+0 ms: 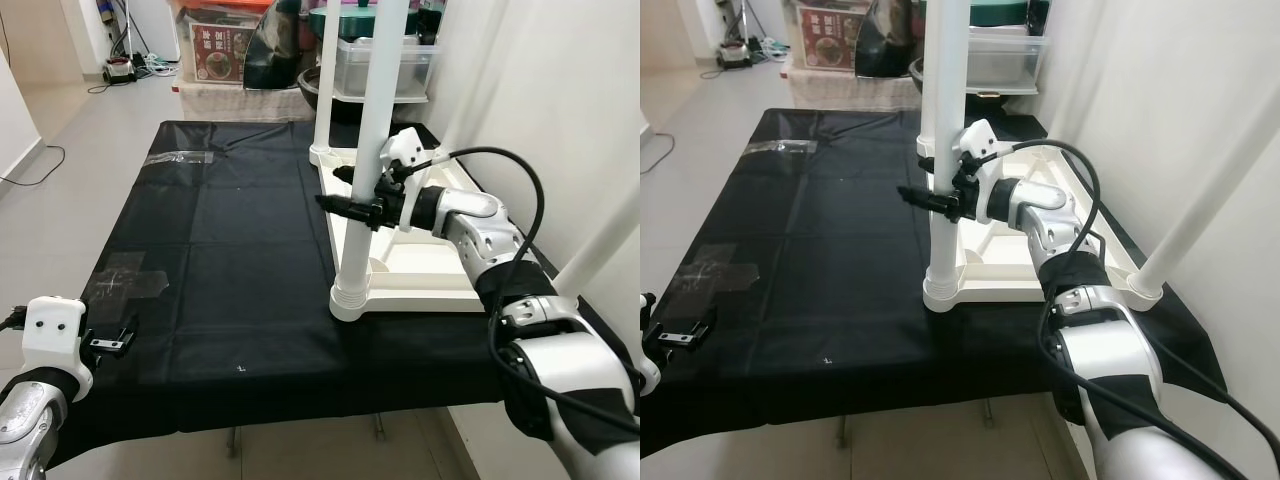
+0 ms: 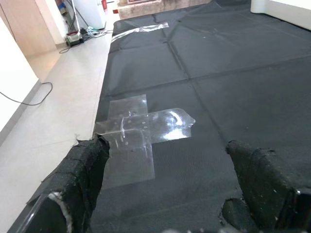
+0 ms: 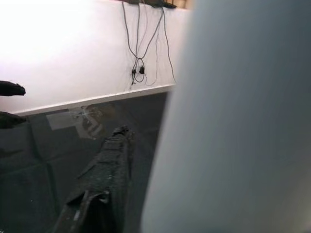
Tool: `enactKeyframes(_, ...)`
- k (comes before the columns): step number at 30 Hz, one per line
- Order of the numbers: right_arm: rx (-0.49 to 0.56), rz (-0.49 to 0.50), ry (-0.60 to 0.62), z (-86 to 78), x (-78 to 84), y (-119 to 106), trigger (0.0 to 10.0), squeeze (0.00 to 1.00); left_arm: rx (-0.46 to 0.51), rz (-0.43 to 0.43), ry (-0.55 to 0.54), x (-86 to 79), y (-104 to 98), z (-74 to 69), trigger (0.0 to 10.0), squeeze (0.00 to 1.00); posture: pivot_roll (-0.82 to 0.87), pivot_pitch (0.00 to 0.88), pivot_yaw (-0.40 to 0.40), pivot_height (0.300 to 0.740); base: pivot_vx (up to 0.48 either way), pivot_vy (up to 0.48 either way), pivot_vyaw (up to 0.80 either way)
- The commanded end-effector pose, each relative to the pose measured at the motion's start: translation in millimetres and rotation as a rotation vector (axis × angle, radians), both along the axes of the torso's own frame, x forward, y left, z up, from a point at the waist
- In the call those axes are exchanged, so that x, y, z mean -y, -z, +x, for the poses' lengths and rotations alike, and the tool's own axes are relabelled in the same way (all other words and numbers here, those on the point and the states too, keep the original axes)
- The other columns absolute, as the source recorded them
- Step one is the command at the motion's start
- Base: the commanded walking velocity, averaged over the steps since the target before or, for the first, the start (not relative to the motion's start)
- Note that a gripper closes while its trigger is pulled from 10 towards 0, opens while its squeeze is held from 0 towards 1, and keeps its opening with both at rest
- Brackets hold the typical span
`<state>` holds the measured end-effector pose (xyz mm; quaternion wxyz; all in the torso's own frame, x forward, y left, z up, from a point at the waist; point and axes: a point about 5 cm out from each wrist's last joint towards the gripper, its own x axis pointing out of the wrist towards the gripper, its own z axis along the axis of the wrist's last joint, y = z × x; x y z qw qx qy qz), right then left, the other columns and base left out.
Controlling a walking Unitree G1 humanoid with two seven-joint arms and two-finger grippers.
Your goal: Building children table
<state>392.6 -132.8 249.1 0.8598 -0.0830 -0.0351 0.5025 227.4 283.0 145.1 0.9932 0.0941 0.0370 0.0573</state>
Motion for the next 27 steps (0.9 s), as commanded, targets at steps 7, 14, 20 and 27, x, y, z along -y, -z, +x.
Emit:
enactKeyframes(7, -0.043, 0.031, 0.062, -0.2, 7.0, 20, 0.0, 0.00, -0.004, 0.003, 0.008, 0.8, 2, -0.2, 10.0, 0.00, 0.12, 0.000, -0.092, 0.740, 0.000, 0.000, 0.00)
enactKeyframes(14, -0.075, 0.030, 0.128, -1.1, 7.1, 39, 0.0, 0.00, -0.007, 0.009, 0.011, -1.8, 1, 0.3, 10.0, 0.00, 0.11, 0.000, -0.085, 0.740, 0.000, 0.000, 0.00)
enactKeyframes(20, -0.187, 0.037, 0.811, 10.2, 17.7, 73, 0.0, 0.00, -0.004, 0.006, 0.003, -2.3, 1, -1.7, 10.0, 0.00, 0.11, 0.000, -0.096, 0.740, 0.000, 0.000, 0.00)
enactKeyframes(27, -0.287, 0.155, 1.100, -32.4, -27.4, 102, 0.0, 0.00, -0.004, 0.003, -0.007, -2.5, 1, -1.8, 10.0, 0.00, 0.11, 0.000, -0.067, 0.740, 0.000, 0.000, 0.00)
